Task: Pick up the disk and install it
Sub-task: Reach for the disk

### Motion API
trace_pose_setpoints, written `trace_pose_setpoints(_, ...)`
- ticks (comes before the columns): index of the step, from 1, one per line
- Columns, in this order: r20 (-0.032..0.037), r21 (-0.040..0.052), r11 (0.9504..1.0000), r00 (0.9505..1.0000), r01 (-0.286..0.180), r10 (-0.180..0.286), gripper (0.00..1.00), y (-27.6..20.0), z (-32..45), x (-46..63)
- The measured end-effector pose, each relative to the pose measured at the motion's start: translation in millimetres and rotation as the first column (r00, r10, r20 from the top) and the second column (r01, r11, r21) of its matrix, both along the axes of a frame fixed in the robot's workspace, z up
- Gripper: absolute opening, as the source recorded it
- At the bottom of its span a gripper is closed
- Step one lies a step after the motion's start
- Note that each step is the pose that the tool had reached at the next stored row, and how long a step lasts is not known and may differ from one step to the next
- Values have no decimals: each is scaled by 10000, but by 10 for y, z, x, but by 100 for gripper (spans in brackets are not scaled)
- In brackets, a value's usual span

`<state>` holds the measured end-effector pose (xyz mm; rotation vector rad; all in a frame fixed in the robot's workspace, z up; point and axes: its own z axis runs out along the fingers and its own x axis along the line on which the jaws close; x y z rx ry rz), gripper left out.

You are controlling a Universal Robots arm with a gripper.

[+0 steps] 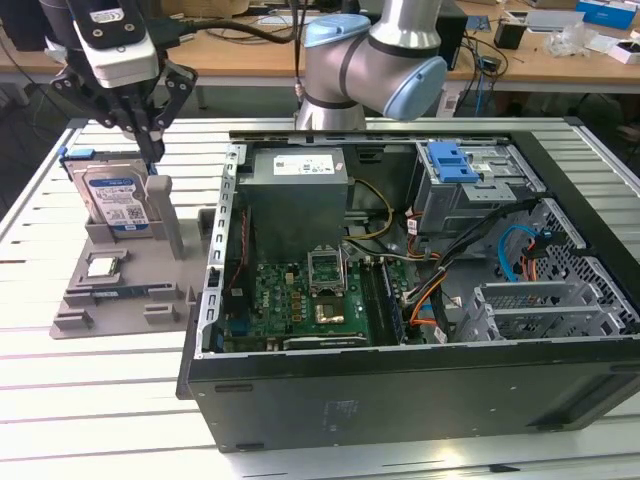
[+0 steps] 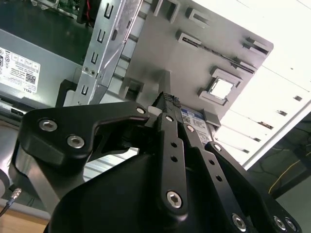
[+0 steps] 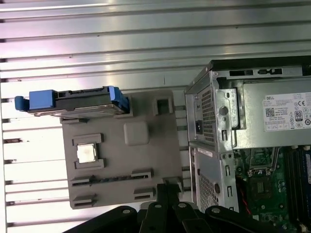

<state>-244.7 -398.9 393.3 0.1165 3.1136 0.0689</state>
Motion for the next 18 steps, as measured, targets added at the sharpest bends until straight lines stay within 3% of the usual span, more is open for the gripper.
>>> trace_pose_setpoints(6, 0, 1, 10000, 10000, 1, -1, 11, 0, 0, -113)
trace_pose_setpoints(12, 0, -2, 10000, 10000, 1, -1, 11, 15, -1, -310)
trace_pose_setpoints(16, 0, -12, 10000, 10000, -1, 1, 11, 74, -4, -419)
trace_pose_setpoints(18, 0, -18, 10000, 10000, -1, 1, 11, 135, -8, -539)
